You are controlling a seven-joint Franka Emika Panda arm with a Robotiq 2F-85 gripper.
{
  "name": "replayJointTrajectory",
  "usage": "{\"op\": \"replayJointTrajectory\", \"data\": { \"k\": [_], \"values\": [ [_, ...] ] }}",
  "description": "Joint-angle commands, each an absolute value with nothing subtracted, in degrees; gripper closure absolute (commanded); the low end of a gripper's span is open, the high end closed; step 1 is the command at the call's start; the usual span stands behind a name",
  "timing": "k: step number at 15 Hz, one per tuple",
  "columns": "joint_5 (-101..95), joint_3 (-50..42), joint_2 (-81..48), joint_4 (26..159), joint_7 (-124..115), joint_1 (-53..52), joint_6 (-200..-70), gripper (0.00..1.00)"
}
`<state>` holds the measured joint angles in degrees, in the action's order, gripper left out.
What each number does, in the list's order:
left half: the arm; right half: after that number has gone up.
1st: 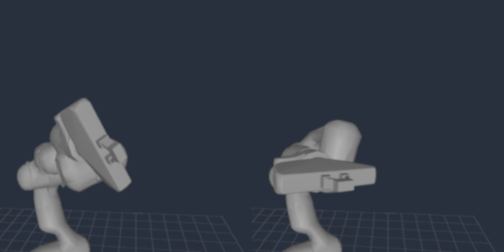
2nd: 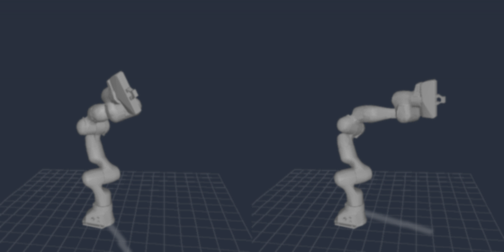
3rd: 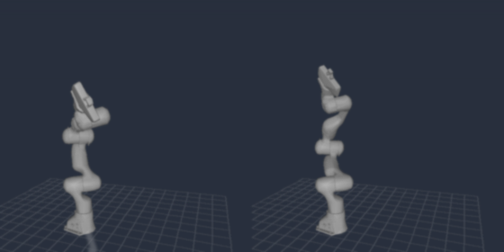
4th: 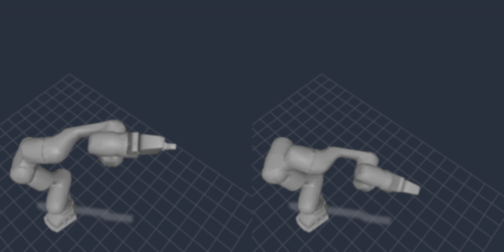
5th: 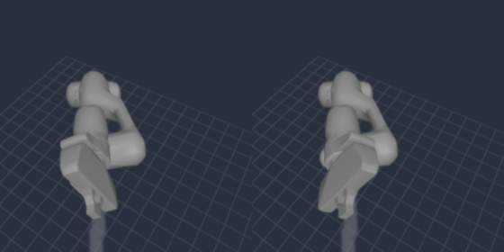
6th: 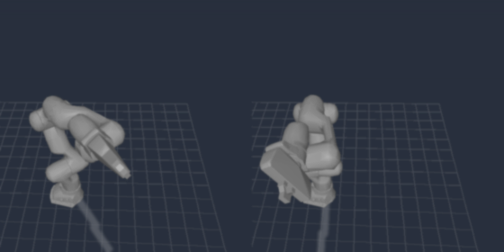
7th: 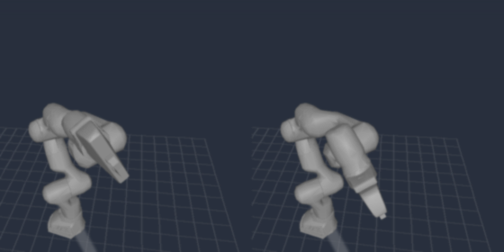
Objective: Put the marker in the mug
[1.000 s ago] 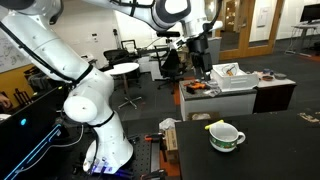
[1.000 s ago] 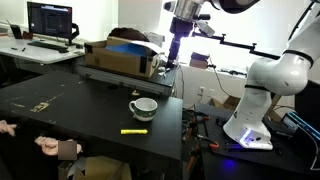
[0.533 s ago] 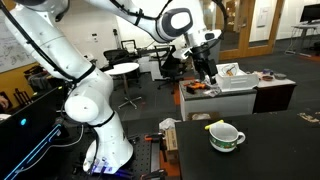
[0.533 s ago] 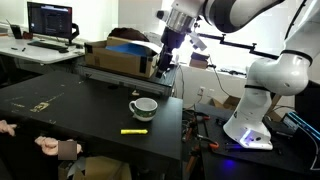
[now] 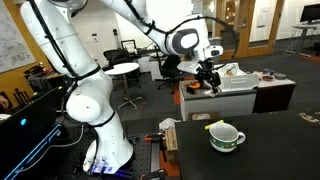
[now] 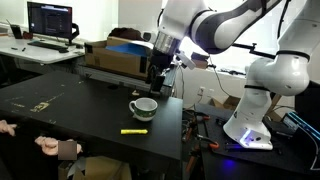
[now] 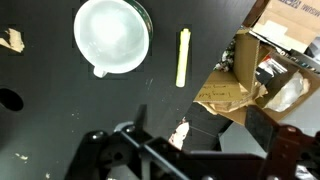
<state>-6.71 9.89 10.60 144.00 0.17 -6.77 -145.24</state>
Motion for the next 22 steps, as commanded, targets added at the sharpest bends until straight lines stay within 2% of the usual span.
{"op": "replayJointTrajectory", "data": {
  "k": [1,7,13,17,18,22],
  "values": [
    [-2.79,8.38,4.91,140.67,5.75,-8.10,-144.59,0.00],
    [1.82,8.73,-2.85,135.64,13.43,-7.91,-141.61,0.00],
    [-2.26,7.87,-9.46,128.88,11.61,-6.70,-139.04,0.00],
    [-4.27,6.24,-11.91,122.99,13.67,-5.20,-138.77,0.00],
    [-3.54,6.90,-10.43,126.94,11.63,-5.94,-141.49,0.00],
    [-3.65,6.33,-11.59,124.08,12.93,-5.03,-140.48,0.00]
  ]
}}
